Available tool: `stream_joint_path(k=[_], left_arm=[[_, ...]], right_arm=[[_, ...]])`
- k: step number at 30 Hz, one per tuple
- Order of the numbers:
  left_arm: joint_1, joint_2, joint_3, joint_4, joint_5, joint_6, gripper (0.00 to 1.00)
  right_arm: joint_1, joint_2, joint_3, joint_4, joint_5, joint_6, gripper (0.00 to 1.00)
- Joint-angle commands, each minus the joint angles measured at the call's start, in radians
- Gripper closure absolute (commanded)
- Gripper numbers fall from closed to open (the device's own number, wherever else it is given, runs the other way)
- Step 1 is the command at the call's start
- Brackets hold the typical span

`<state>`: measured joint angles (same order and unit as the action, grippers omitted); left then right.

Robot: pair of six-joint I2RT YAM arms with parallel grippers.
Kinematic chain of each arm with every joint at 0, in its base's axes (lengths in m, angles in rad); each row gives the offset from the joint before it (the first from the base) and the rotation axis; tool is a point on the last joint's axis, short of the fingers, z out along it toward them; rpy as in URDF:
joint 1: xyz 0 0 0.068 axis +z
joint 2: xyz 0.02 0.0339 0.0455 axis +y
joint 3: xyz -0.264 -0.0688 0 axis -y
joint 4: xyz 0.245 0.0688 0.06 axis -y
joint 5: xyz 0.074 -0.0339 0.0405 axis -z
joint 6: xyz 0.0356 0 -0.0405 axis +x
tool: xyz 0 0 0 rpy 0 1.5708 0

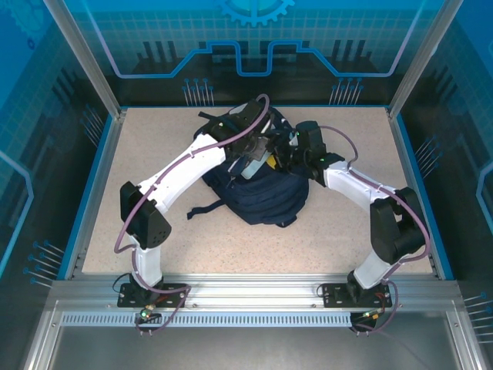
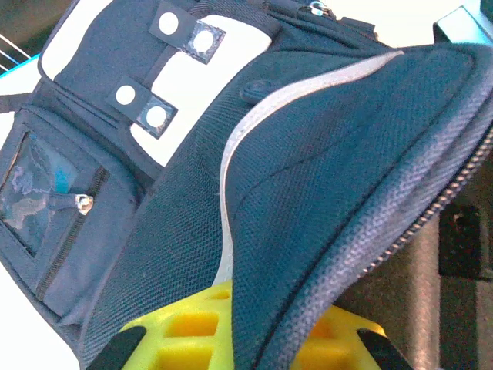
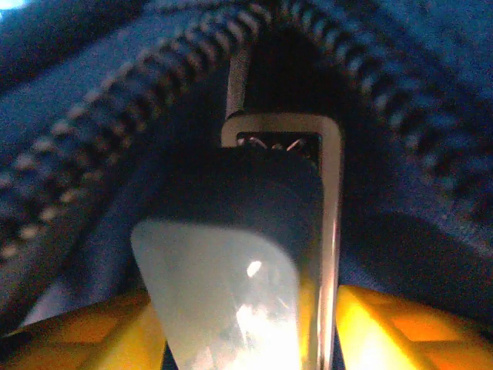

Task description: Pack books, pencil case, and school supplies into a backpack

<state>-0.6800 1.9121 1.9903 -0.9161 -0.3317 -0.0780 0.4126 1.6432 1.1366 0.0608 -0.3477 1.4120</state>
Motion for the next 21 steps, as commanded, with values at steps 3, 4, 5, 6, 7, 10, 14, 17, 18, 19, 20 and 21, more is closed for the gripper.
stream_joint_path(k=[3,4,5,6,7,10,14,17,18,19,20,21], left_arm=[[0.006,-0.037,0.079,0.072,0.033,-0.033,0.98],[0.008,-0.038,0.079,0.072,0.033,-0.032,0.98],[0.011,-0.038,0.08,0.072,0.033,-0.032,0.98],[0.013,-0.038,0.078,0.072,0.032,-0.032,0.98],[0.016,-0.039,0.078,0.072,0.034,-0.033,0.98],[0.018,-0.039,0.073,0.072,0.037,-0.033,0.97],[0.02,-0.041,0.06,0.082,0.046,-0.034,0.97],[0.02,-0.042,0.055,0.086,0.054,-0.034,0.97],[0.019,-0.043,0.053,0.089,0.06,-0.035,0.97],[0.019,-0.045,0.051,0.092,0.065,-0.036,0.97],[0.019,-0.045,0.051,0.094,0.068,-0.038,0.97],[0.019,-0.045,0.049,0.095,0.072,-0.038,0.97]], right_arm=[[0.019,-0.062,0.0,-0.131,0.058,0.006,0.32],[0.022,-0.07,-0.006,-0.142,0.058,0.007,0.34],[0.024,-0.077,-0.013,-0.159,0.058,0.009,0.36],[0.025,-0.085,-0.019,-0.174,0.058,0.009,0.39],[0.025,-0.09,-0.028,-0.181,0.06,0.01,0.43],[0.03,-0.116,-0.051,-0.187,0.06,0.007,0.49],[0.04,-0.15,-0.06,-0.233,0.065,-0.021,0.45],[0.047,-0.167,-0.075,-0.248,0.072,-0.018,0.43],[0.049,-0.167,-0.082,-0.245,0.072,-0.01,0.44],[0.049,-0.165,-0.086,-0.238,0.071,-0.004,0.46],[0.049,-0.158,-0.087,-0.227,0.068,0.0,0.49],[0.049,-0.148,-0.085,-0.216,0.061,-0.001,0.53]])
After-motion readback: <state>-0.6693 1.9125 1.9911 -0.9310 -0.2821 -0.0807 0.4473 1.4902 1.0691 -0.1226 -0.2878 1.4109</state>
